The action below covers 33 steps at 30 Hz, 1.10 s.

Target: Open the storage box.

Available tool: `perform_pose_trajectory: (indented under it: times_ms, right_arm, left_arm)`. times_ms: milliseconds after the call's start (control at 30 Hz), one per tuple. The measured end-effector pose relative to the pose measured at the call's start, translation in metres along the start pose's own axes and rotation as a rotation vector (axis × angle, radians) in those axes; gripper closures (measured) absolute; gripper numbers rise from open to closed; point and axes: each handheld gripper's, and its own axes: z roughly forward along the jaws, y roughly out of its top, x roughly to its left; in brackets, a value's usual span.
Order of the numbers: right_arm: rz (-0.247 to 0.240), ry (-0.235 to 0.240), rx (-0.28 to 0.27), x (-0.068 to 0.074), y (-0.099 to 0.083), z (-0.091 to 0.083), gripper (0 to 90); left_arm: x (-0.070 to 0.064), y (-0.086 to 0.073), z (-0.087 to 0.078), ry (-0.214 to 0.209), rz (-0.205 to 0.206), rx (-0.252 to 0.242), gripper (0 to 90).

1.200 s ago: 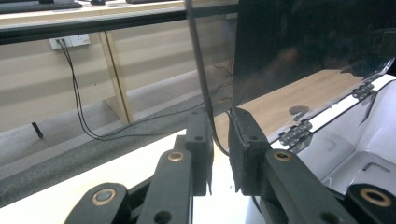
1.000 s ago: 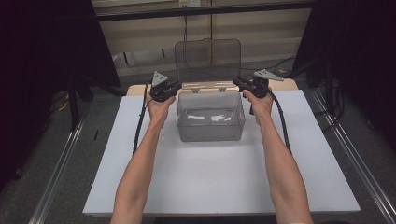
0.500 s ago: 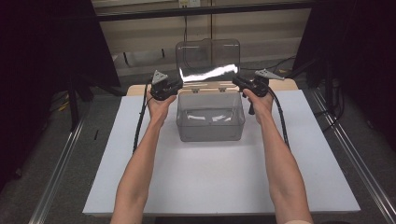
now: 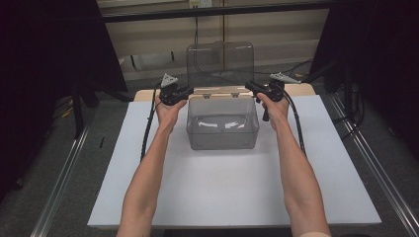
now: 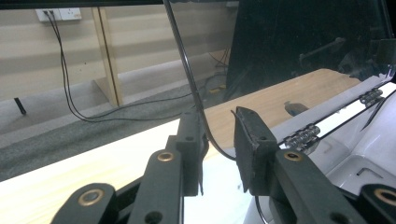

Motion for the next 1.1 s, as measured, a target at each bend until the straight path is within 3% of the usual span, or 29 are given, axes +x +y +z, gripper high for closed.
perform_pose_trajectory:
  times_ms: [200,600,1100]
  right_arm:
    - [0.016,-0.020,0.021,0.0008,0.0016,0.0022,69.3]
    - [0.000,-0.025,0.051,-0.0002,0.0025,0.0043,68.7]
    - [0.000,-0.042,0.069,0.0003,0.0014,0.0070,65.5]
  left_arm:
    - [-0.0008,0.0027,0.0014,0.003,-0.009,0.031,70.9]
    - [0.0005,0.0021,0.0043,-0.015,-0.064,0.045,66.6]
    - [0.0012,0.0008,0.0069,-0.025,-0.083,0.059,62.4]
